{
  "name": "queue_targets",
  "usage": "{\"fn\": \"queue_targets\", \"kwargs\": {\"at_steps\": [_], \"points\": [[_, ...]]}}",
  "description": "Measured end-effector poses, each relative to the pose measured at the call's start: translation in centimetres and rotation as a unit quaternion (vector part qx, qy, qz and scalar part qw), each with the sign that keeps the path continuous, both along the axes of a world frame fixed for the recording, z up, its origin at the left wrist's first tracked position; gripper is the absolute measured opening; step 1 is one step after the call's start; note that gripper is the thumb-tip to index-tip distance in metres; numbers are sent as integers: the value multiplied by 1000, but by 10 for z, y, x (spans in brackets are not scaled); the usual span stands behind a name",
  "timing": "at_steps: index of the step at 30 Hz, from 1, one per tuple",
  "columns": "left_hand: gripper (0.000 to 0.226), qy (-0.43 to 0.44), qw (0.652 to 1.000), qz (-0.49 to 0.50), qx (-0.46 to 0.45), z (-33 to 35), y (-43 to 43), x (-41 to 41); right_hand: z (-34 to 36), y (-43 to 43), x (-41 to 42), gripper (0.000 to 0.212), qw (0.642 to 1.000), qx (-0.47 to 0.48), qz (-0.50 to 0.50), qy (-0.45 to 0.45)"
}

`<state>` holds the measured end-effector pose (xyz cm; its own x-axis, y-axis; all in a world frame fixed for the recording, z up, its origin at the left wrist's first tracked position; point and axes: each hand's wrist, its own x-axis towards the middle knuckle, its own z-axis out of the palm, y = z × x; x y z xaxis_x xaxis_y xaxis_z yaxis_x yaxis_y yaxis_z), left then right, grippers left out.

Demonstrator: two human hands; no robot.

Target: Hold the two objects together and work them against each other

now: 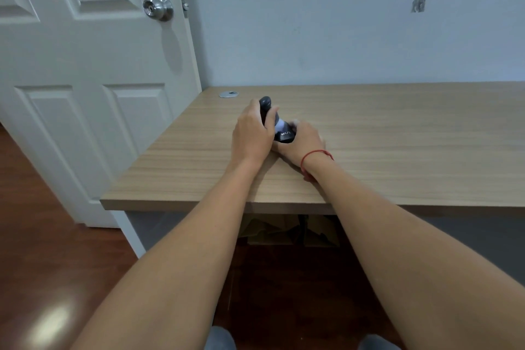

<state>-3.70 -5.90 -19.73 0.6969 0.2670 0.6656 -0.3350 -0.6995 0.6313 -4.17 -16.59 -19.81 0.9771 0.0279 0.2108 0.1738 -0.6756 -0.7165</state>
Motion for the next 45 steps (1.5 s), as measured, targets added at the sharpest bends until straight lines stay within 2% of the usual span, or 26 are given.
{"fn": "queue_targets", "kwargs": {"at_steps": [5,8,13,18,22,25,30,35,39,45], "points": [[28,40,995,68,-68,-2,12,8,-3,1,1,54,1000,6,1,2],[32,45,991,71,-103,0,14,7,-3,0,2,51,1000,-1,-4,1],[31,40,993,64,-95,1,6,0,-3,0,2,41,999,-39,-12,-25],[32,64,989,87,-102,1,12,2,-1,-2,-1,63,997,-65,0,-41],[32,60,989,83,-108,3,9,-4,-1,0,1,62,995,-98,3,-35],[33,66,986,87,-122,3,11,-2,2,1,-6,59,996,-88,6,-26],[48,51,987,68,-134,5,9,-6,5,-2,-10,65,994,-105,28,-10],[47,38,989,77,-116,6,8,-4,-1,-1,-1,83,992,-118,36,0],[38,9,991,30,-128,4,8,-5,-2,-2,1,83,993,-113,41,-4],[41,30,990,43,-131,2,14,2,-4,-1,3,83,994,-106,38,-14]]}}
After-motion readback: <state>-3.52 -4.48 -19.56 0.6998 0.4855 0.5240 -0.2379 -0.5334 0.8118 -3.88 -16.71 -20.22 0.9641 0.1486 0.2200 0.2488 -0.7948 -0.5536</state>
